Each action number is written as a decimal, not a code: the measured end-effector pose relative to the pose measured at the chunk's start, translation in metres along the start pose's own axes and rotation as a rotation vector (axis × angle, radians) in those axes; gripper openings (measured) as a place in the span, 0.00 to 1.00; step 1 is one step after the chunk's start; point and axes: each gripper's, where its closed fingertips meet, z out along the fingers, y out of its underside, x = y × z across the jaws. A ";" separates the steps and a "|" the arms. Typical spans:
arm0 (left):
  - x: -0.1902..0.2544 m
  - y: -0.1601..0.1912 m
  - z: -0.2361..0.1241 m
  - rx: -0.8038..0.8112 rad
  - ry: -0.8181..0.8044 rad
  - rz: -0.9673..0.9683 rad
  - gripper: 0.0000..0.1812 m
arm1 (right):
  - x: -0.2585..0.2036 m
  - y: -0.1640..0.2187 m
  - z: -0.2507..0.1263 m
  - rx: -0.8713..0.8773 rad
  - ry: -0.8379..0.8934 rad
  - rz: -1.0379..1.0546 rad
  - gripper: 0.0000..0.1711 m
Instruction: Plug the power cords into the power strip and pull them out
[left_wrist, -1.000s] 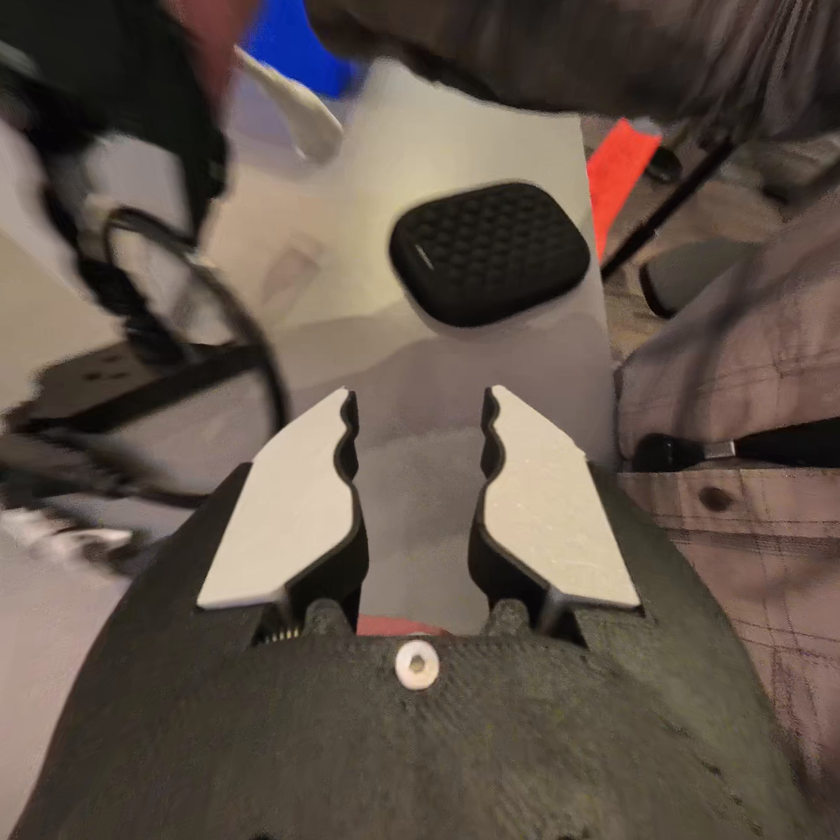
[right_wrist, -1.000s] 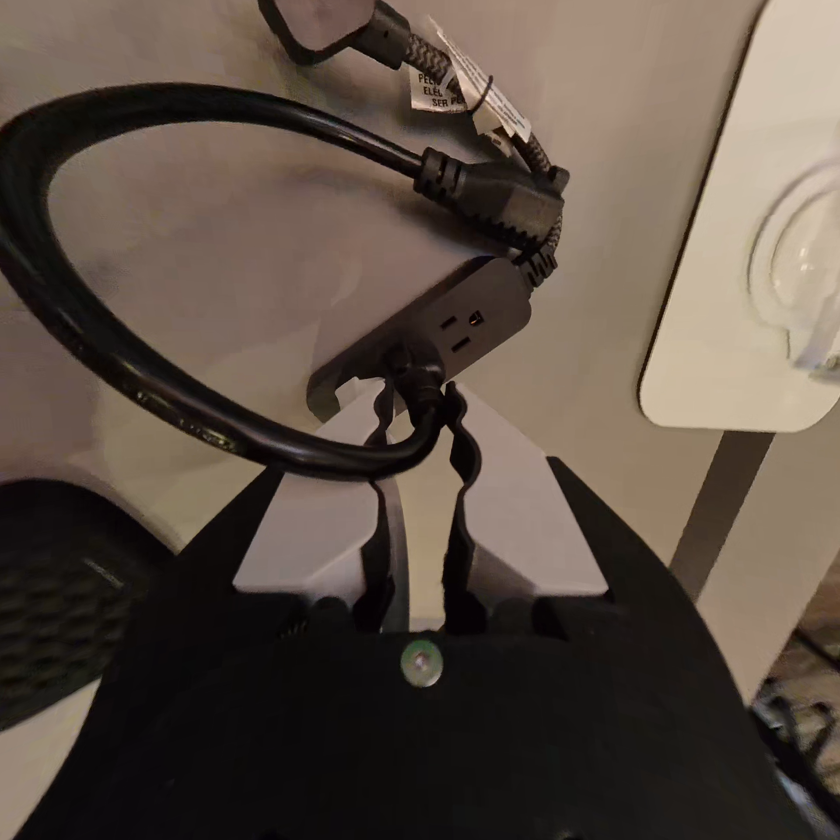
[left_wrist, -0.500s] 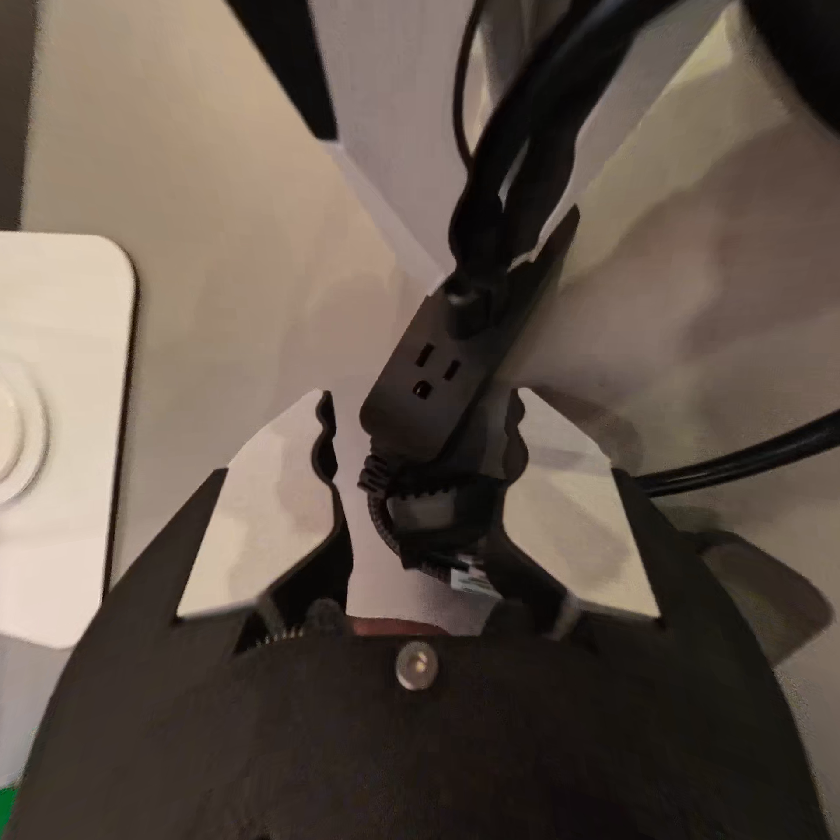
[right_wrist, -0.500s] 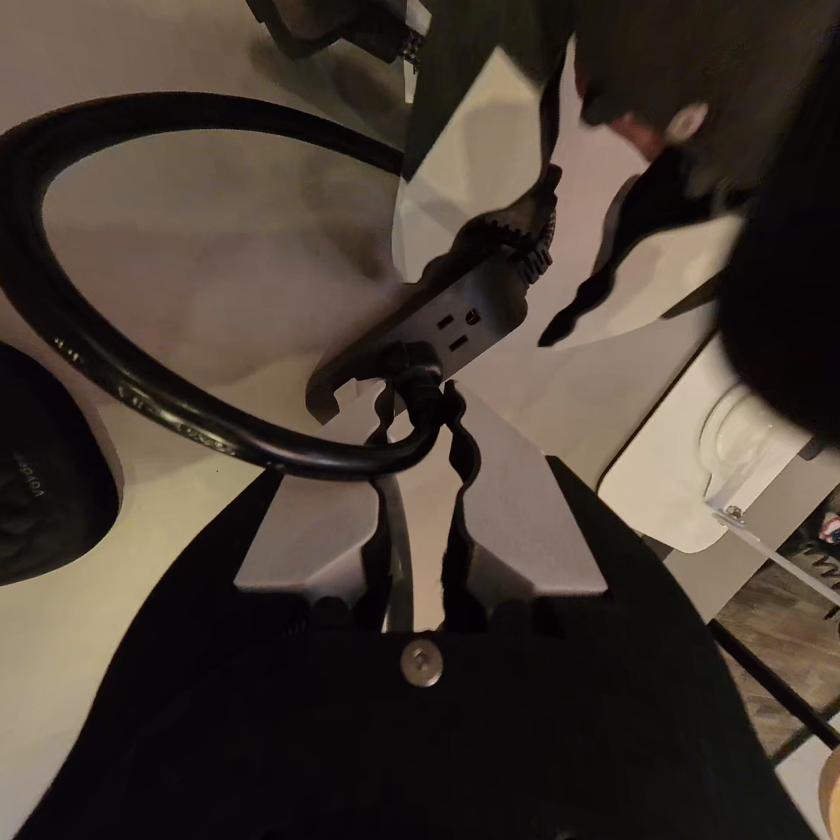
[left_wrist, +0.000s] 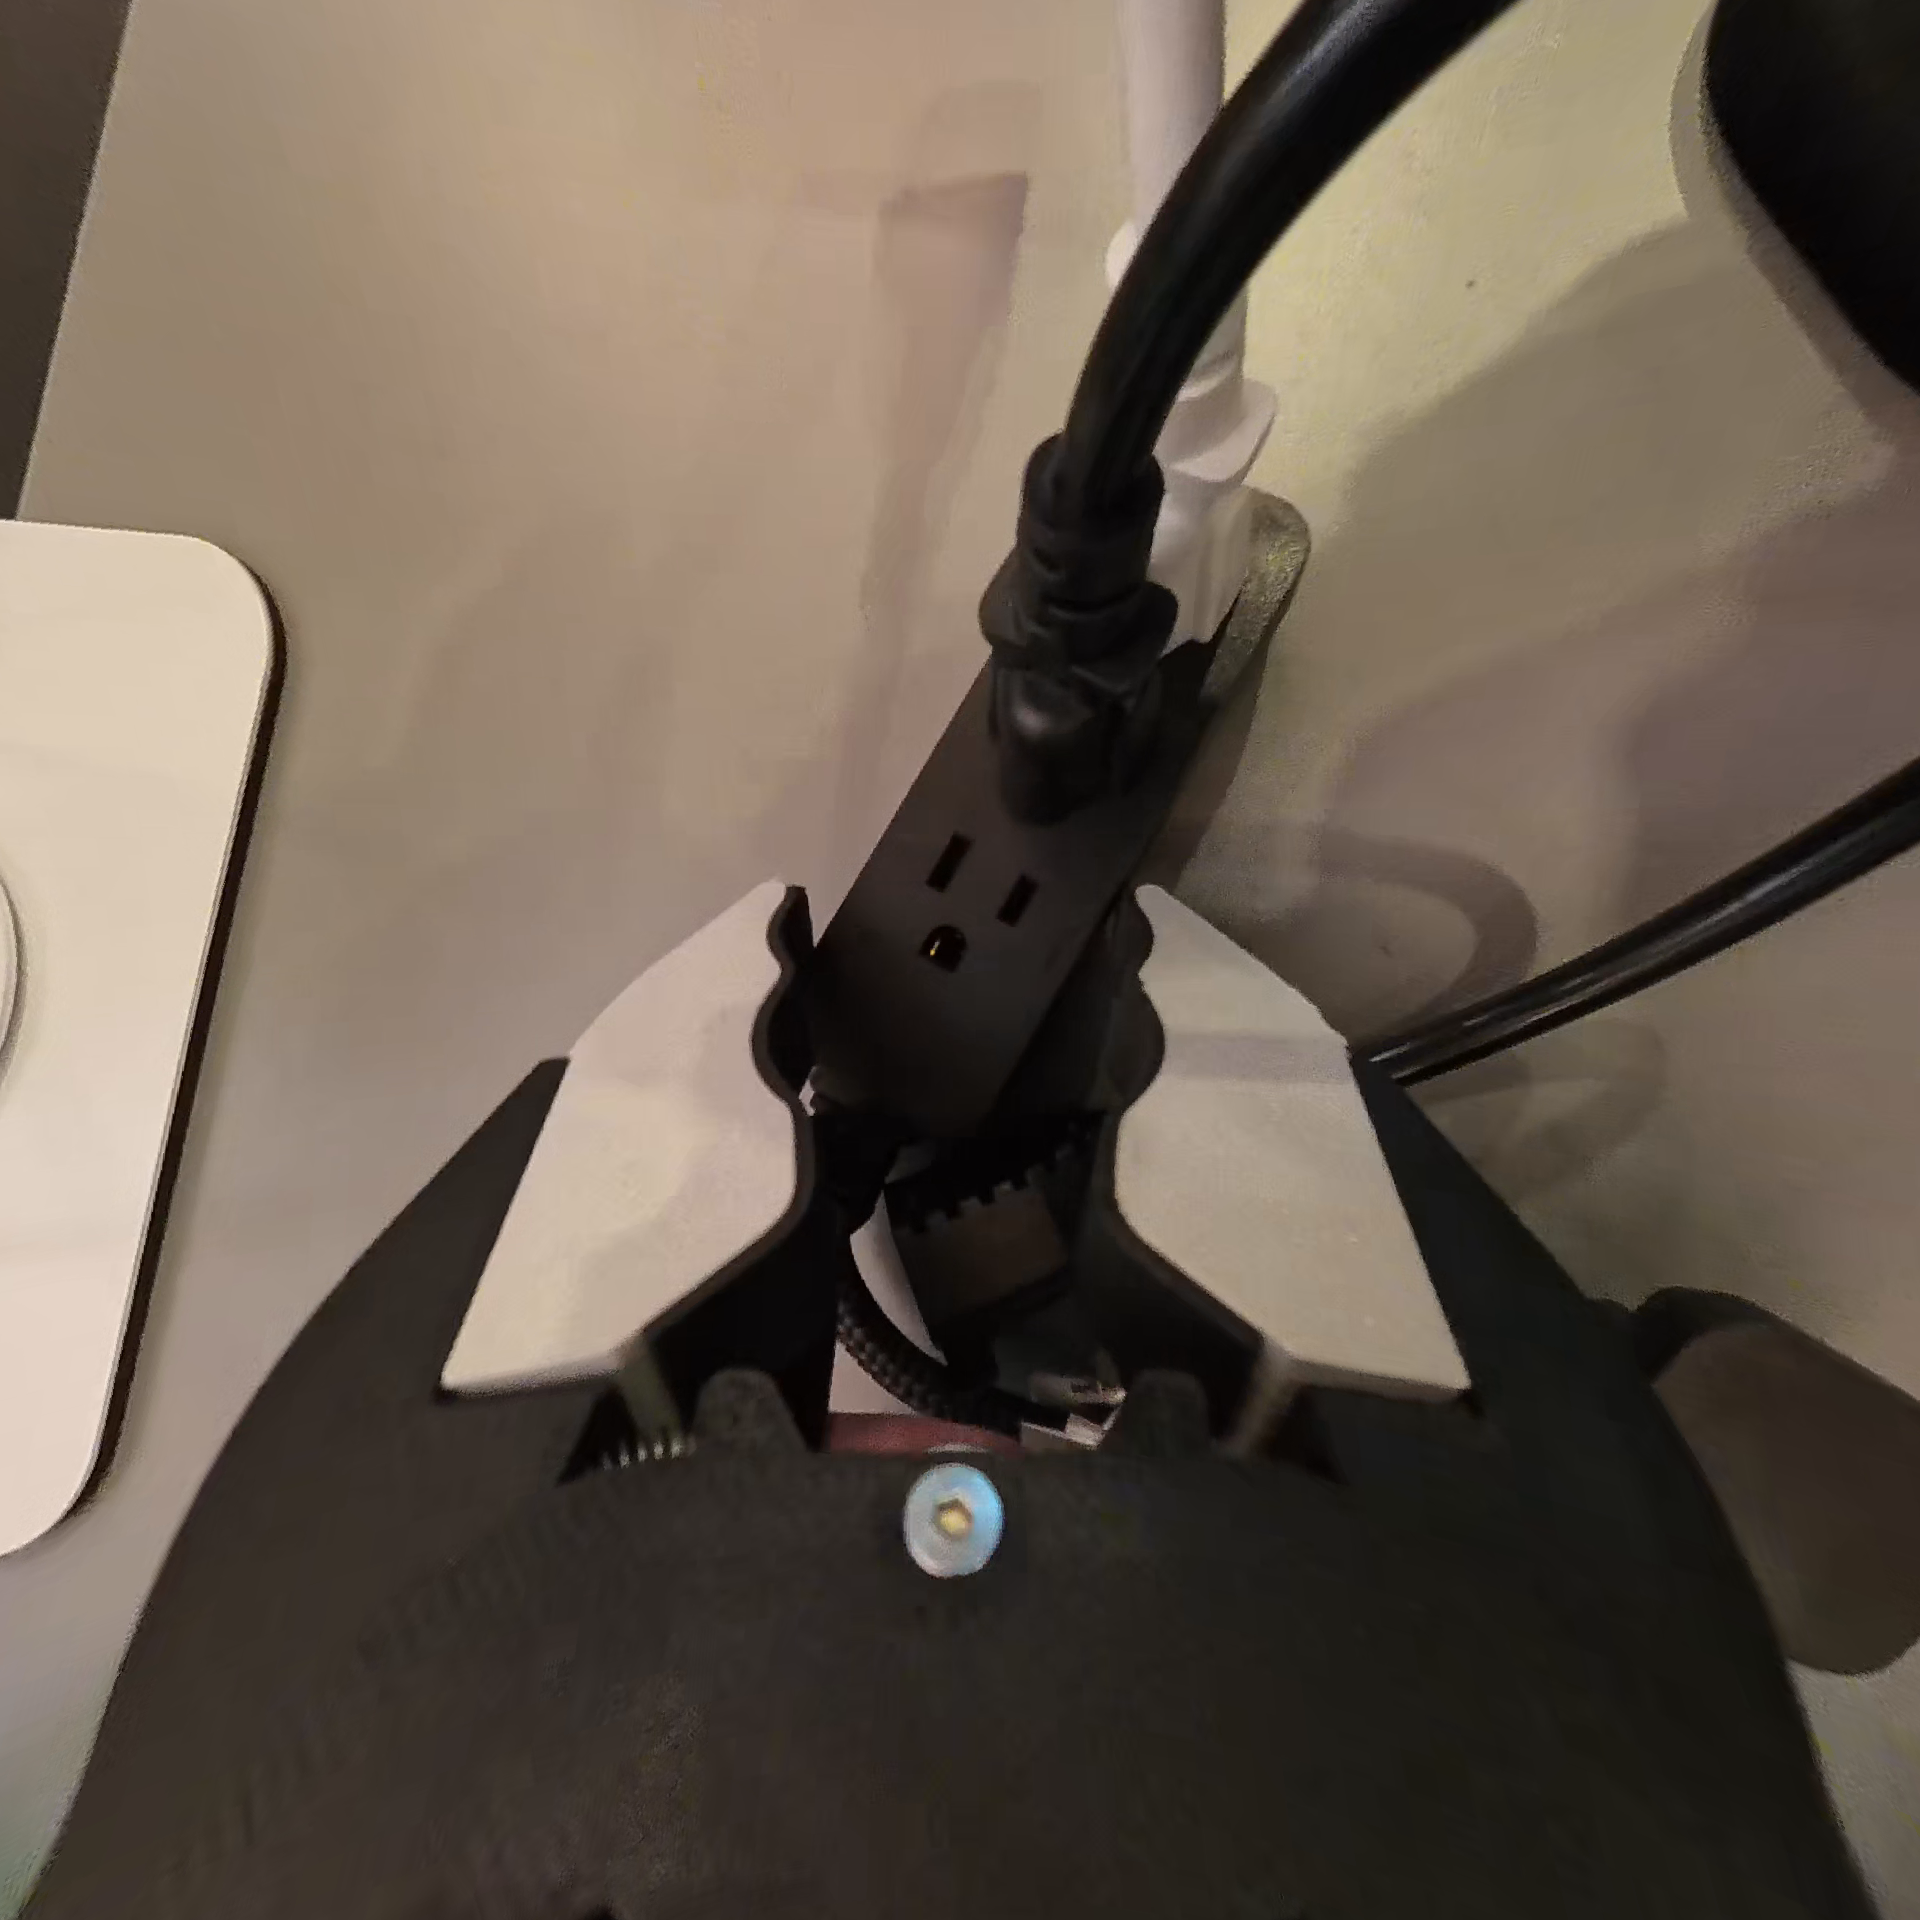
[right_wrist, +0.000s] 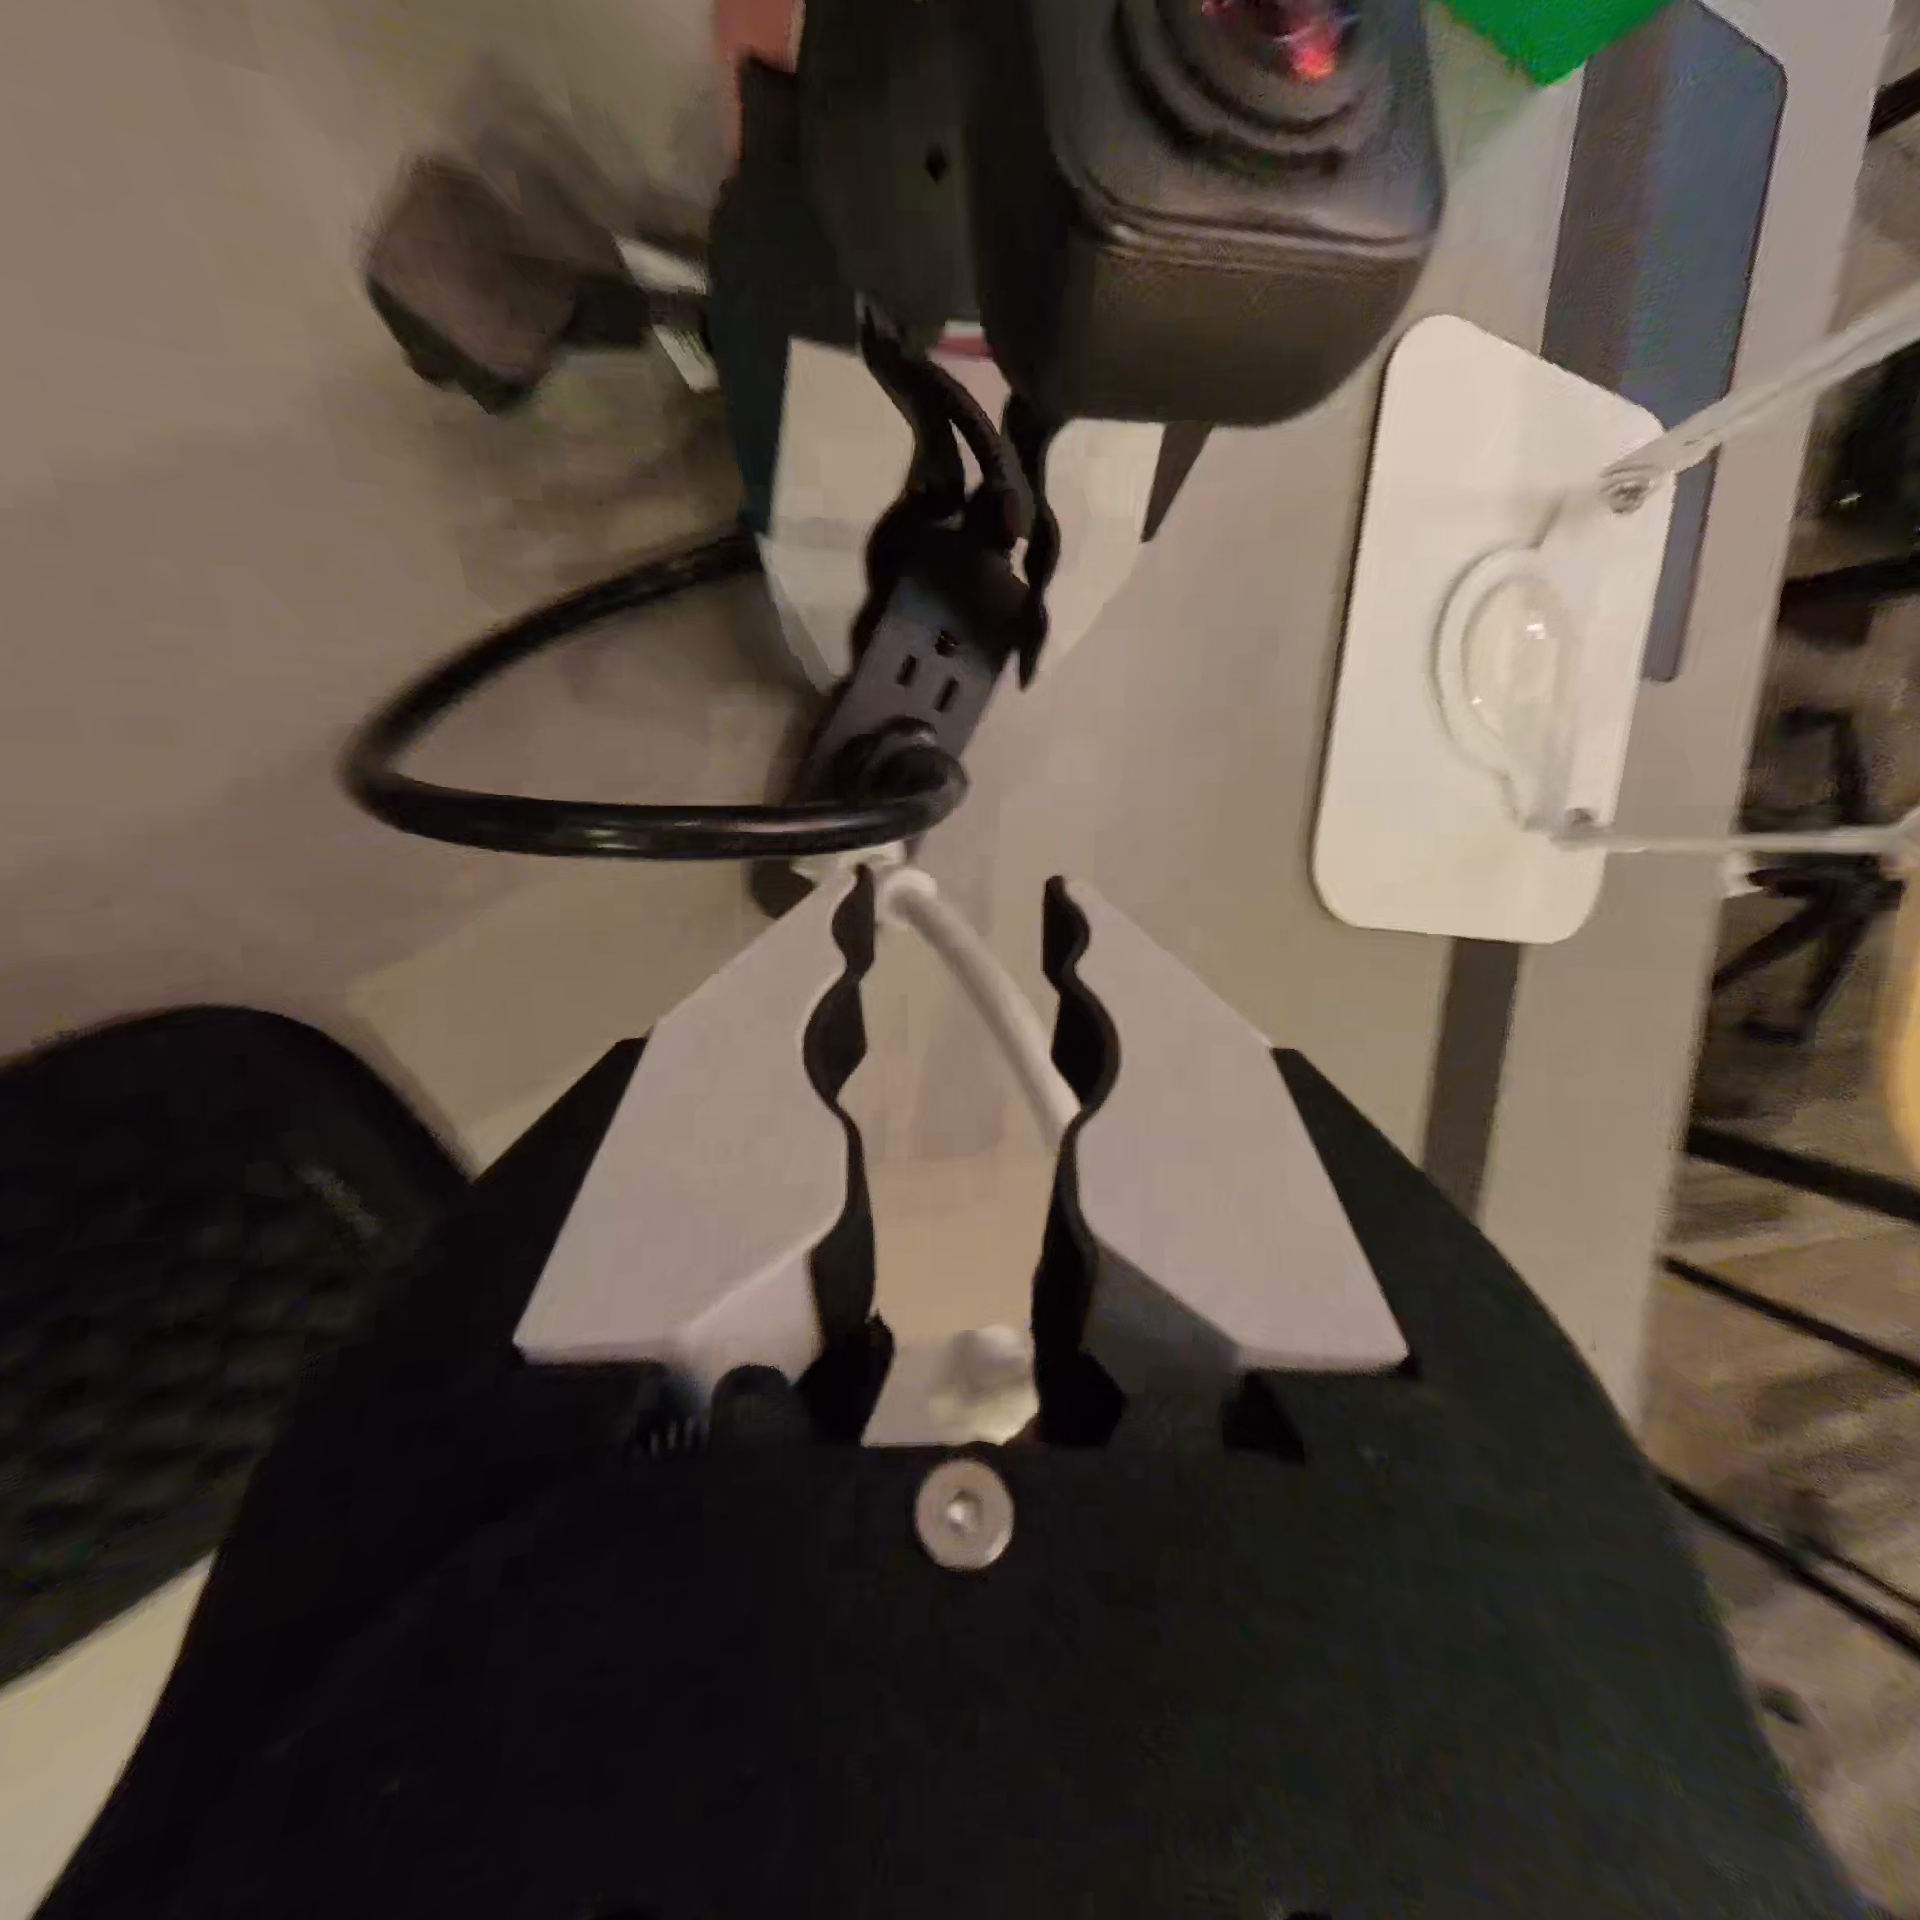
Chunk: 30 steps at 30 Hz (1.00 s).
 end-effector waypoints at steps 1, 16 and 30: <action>0.000 0.000 0.000 0.003 -0.003 -0.004 0.30 | -0.006 -0.002 -0.008 0.040 -0.013 0.071 0.15; 0.000 0.000 -0.001 0.004 -0.012 0.001 0.30 | -0.024 0.020 0.061 0.211 -0.077 0.635 0.18; 0.002 -0.028 -0.017 0.133 0.056 0.029 0.27 | -0.027 0.022 0.073 0.099 -0.177 0.469 0.13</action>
